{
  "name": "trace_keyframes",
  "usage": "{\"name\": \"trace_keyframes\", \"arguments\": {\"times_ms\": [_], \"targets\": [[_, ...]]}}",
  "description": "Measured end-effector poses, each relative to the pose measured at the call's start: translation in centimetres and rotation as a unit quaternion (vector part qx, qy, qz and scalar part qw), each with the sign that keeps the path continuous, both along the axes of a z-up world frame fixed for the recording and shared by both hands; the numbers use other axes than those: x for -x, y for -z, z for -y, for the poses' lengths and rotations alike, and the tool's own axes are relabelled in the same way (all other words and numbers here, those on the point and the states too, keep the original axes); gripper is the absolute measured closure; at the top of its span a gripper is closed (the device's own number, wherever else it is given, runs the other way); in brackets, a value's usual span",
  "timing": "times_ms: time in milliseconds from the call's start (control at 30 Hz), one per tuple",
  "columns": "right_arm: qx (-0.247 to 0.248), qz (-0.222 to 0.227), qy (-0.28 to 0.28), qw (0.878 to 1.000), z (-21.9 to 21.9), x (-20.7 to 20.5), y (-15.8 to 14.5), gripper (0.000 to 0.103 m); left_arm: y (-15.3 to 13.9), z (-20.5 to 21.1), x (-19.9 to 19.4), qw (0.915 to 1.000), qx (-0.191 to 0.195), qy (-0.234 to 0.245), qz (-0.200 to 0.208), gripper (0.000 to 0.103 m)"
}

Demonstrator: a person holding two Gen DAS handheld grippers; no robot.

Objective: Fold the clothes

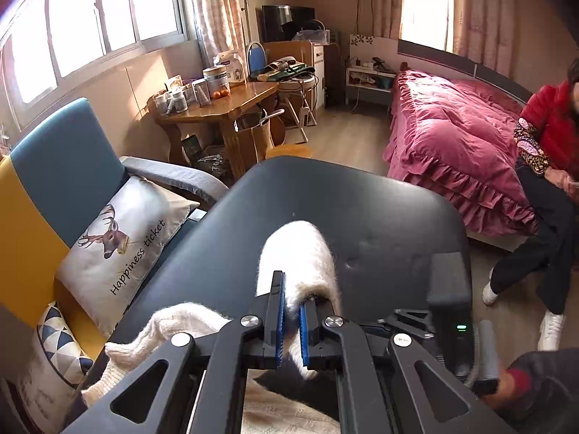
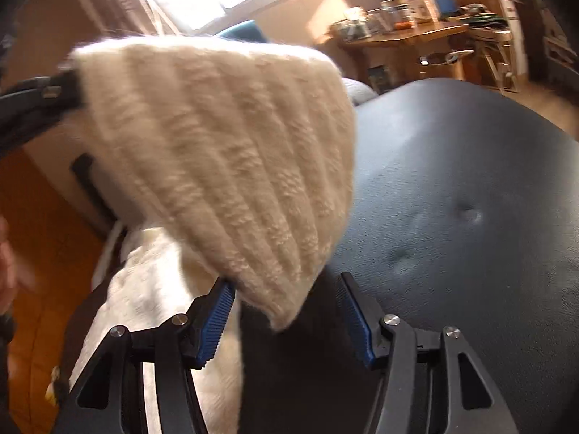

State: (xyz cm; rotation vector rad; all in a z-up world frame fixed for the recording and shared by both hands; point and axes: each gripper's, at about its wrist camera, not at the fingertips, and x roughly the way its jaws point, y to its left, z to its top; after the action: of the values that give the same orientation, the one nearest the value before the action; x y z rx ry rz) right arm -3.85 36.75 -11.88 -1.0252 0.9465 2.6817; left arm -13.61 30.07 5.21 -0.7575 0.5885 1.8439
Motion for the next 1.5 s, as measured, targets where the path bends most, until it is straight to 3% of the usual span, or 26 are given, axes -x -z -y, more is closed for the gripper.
{"name": "trace_keyframes", "arguments": {"times_ms": [100,133,233,300,367,467,600,667,733,767,800,867,933,1067,1167,1267,1367,1500], "targets": [[0.016,0.009,0.018,1.000,-0.7,1.0,0.9,0.044,-0.1,0.5,0.0,0.9999,-0.010,-0.002,0.013,0.096],[0.020,0.008,0.021,1.000,-1.2,0.8,1.0,0.049,0.0,0.6,0.0,0.9998,-0.012,-0.002,0.018,0.096],[0.031,0.006,0.031,0.999,-2.9,0.5,1.2,0.091,0.2,1.3,-0.2,0.9997,-0.009,0.003,0.022,0.096],[0.052,0.000,0.013,0.999,-3.8,0.1,1.0,0.092,0.2,1.8,-0.5,0.9998,-0.007,0.006,0.016,0.096],[0.103,-0.029,-0.025,0.994,-4.5,-1.5,0.1,0.092,0.0,2.3,-0.7,0.9999,-0.008,0.010,0.007,0.096],[0.181,-0.083,-0.068,0.978,-5.7,-4.7,-1.5,0.092,-1.0,2.5,-1.0,0.9993,-0.024,0.028,-0.002,0.096],[0.231,-0.102,0.010,0.967,-10.2,-10.3,-0.5,0.092,-1.8,-0.8,-1.1,0.9982,-0.037,0.047,-0.008,0.096],[0.256,-0.112,0.049,0.959,-12.5,-13.1,0.1,0.091,-1.4,-3.7,-1.0,0.9983,-0.031,0.049,-0.009,0.088],[0.280,-0.121,0.087,0.948,-14.8,-16.0,0.6,0.086,0.6,-7.0,-0.5,0.9993,0.006,0.037,-0.010,0.079],[0.292,-0.125,0.107,0.942,-15.9,-17.4,0.9,0.075,1.8,-8.5,-0.2,0.9991,0.029,0.027,-0.014,0.074],[0.301,-0.127,0.126,0.937,-17.0,-18.8,1.2,0.072,2.9,-10.1,0.2,0.9984,0.051,0.018,-0.017,0.074],[0.282,-0.104,0.171,0.938,-19.0,-21.1,1.9,0.069,5.0,-12.6,0.8,0.9959,0.088,0.000,-0.020,0.073],[0.259,-0.084,0.192,0.943,-20.1,-22.4,2.0,0.066,6.1,-12.2,1.4,0.9961,0.087,-0.016,-0.002,0.073],[0.226,-0.056,0.137,0.963,-17.7,-20.8,1.5,0.051,6.4,-6.9,2.2,0.9961,0.052,-0.060,0.040,0.071],[0.232,-0.034,0.062,0.970,-13.4,-17.8,1.8,0.049,6.5,-0.7,1.4,0.9929,0.024,-0.079,0.085,0.066],[0.267,0.001,-0.022,0.963,-8.8,-14.6,3.2,0.048,7.3,6.3,-1.1,0.9875,-0.004,-0.101,0.121,0.056],[0.300,0.045,-0.108,0.947,-3.9,-11.7,4.6,0.048,9.2,13.2,-4.2,0.9785,-0.021,-0.146,0.144,0.053],[0.275,0.098,-0.195,0.936,2.3,-12.5,5.2,0.048,12.1,21.5,-8.1,0.9594,-0.038,-0.209,0.185,0.053]]}}
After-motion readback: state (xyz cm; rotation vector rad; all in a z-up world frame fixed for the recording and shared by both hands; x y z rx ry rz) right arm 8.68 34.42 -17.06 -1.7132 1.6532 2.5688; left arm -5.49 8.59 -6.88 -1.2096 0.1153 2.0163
